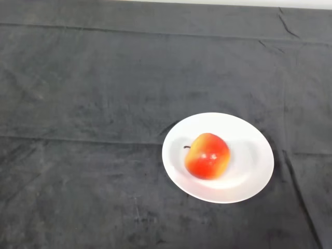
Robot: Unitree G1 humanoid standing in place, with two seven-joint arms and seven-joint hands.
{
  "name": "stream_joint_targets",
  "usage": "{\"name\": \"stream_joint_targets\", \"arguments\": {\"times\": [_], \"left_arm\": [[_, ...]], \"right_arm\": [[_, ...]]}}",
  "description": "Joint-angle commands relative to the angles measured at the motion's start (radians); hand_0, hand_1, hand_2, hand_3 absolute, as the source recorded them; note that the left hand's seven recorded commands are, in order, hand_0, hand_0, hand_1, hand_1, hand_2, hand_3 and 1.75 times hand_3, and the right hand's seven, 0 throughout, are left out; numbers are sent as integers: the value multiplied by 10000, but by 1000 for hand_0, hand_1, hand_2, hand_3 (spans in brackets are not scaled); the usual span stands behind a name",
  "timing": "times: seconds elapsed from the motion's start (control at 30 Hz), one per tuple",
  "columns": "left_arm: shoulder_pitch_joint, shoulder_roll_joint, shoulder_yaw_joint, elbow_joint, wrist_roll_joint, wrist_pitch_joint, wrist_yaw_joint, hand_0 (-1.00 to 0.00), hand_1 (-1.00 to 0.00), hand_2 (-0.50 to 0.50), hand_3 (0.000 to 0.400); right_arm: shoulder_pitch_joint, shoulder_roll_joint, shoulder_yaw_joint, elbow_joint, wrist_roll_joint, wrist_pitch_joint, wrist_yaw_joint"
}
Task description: Move the apple to the plate
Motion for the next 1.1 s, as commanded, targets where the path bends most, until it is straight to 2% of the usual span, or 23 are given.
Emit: {"name": "stream_joint_targets", "arguments": {"times": [0.03,0.3,0.67,1.1], "left_arm": [[-117,-121,255,-406,-208,196,-204,0,0,0,0],[-129,-199,1030,-625,-821,501,-1042,0,0,0,0],[-132,-285,1649,-745,-1156,788,-1936,0,0,0,0],[-94,-231,2174,-759,-1209,807,-2451,0,0,0,0]], "right_arm": [[15,-244,-93,37,70,-59,23],[17,-242,-93,31,70,-58,20],[18,-240,-92,26,71,-56,17],[19,-240,-92,24,72,-55,15]]}}
